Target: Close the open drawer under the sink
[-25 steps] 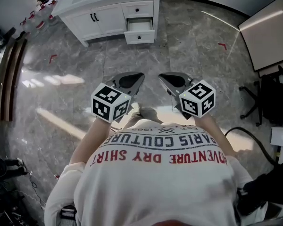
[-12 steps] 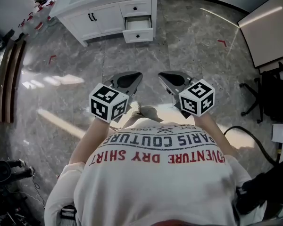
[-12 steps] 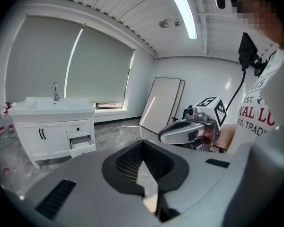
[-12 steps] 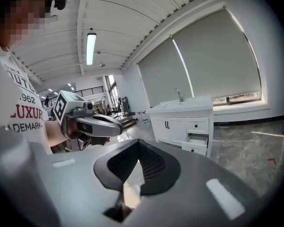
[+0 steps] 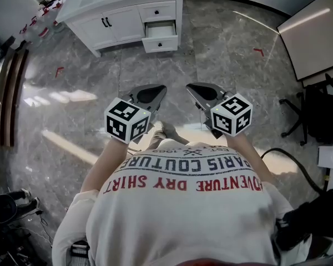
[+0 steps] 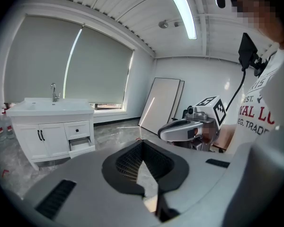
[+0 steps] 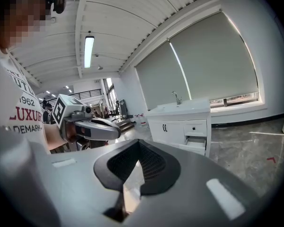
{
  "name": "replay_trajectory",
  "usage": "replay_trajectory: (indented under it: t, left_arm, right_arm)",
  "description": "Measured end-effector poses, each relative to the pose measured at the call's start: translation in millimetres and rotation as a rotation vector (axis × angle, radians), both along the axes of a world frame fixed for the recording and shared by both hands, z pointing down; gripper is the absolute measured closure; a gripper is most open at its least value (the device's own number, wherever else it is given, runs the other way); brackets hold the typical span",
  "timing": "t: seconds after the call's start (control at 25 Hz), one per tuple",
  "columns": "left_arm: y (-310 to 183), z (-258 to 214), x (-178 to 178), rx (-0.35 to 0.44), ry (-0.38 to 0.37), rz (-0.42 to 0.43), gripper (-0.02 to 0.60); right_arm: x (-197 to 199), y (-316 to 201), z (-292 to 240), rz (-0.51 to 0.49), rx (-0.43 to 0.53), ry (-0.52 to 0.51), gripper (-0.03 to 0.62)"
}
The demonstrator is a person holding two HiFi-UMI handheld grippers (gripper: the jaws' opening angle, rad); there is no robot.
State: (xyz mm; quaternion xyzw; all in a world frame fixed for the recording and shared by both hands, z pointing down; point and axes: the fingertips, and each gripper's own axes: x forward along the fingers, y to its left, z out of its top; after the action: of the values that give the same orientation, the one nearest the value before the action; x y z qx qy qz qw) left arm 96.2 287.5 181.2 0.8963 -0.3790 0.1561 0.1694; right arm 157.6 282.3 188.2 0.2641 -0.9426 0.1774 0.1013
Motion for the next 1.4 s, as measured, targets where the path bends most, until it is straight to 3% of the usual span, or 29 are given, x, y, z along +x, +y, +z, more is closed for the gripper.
replay_trajectory:
  t: [0.64, 0.96, 1.4]
  left_arm:
    - [-72.3, 7.1, -44.2, 0.014, 0.029, -0.059, 0.58]
    - [-155.0, 33.2, -79.7, -0.018, 0.001, -0.055, 0.58]
    - [-312.6, 97.8, -167.8, -0.111, 0.034, -0.062, 0.58]
  right_arm:
    - [-40.8, -80.9, -0.1, -0.035, 0.031, 0.006, 0.592]
    - [-78.5, -163.4, 27.6, -0.04, 0.008, -0.024, 0.592]
    - [-169.9, -321.2, 81.8, -0.055, -0.072, -0.032, 0.592]
